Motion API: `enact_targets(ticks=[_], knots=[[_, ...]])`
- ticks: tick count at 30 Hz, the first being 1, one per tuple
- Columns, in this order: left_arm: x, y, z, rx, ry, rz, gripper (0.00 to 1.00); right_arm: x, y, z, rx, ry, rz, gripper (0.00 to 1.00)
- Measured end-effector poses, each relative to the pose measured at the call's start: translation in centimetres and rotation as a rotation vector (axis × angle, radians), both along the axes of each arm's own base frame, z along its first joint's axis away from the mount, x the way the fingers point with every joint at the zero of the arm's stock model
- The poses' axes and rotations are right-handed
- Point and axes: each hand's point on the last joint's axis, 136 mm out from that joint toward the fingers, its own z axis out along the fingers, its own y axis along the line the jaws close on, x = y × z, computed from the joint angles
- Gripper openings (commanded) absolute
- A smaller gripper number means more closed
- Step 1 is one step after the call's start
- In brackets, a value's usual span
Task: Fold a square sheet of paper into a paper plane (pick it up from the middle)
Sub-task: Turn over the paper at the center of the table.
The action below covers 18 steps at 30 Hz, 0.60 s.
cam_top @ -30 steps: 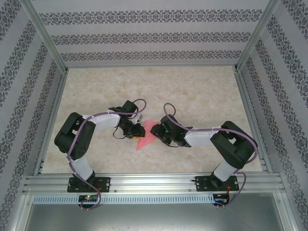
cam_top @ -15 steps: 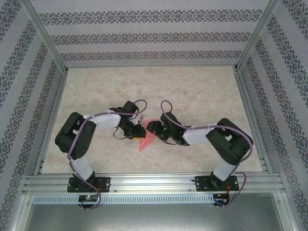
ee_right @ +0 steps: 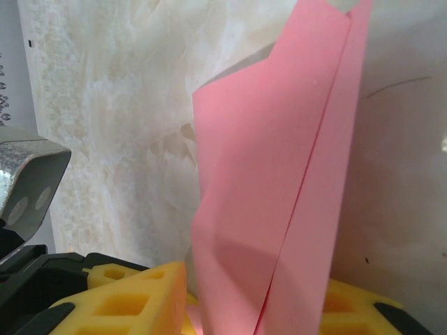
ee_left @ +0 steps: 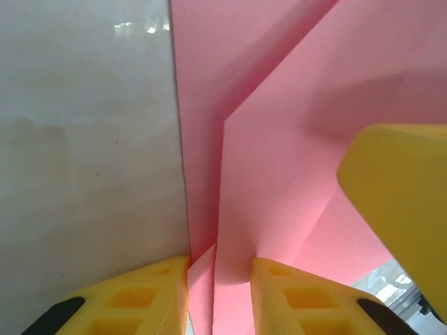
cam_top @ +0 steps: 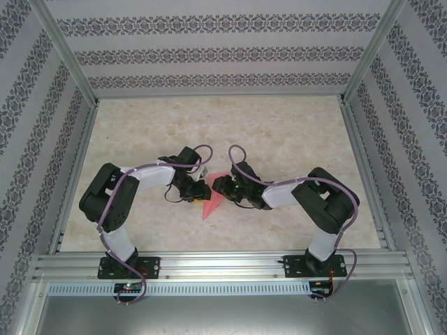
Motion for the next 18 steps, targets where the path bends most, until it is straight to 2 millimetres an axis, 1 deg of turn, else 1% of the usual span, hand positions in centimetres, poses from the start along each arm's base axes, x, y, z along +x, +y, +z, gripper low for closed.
enact_targets(ticks=[2,6,8,10,12,14,16,18], knots=[[0.0,0.0,0.0,0.001,-0.003,0.005,0.31,0.0,0.1,-0.3,-0.006,-0.002,0.009,0.26],[-0.2,0.2,0.2,0.002,-0.011,0.015,0.33,0.2,0.3,-0.2,-0.006,-0.013,0.021,0.14],[-0.5,0.5,0.7,0.006,-0.026,0.027,0.35,0.2,0.4,-0.1,-0.01,-0.022,0.032,0.1],[-0.6,0.9,1.5,0.009,-0.061,0.043,0.38,0.2,0.4,0.2,-0.03,-0.027,0.045,0.08],[-0.4,1.5,2.9,0.016,-0.121,0.07,0.38,0.3,0.2,1.2,-0.057,-0.045,0.058,0.07],[0.3,2.2,4.9,0.024,-0.206,0.108,0.4,0.6,-0.1,2.9,-0.101,-0.072,0.068,0.07],[1.2,3.1,6.9,0.038,-0.299,0.152,0.42,1.2,-0.8,4.9,-0.171,-0.107,0.07,0.07],[1.8,4.3,8.8,0.056,-0.386,0.207,0.43,2.1,-1.7,7.3,-0.278,-0.144,0.063,0.08]])
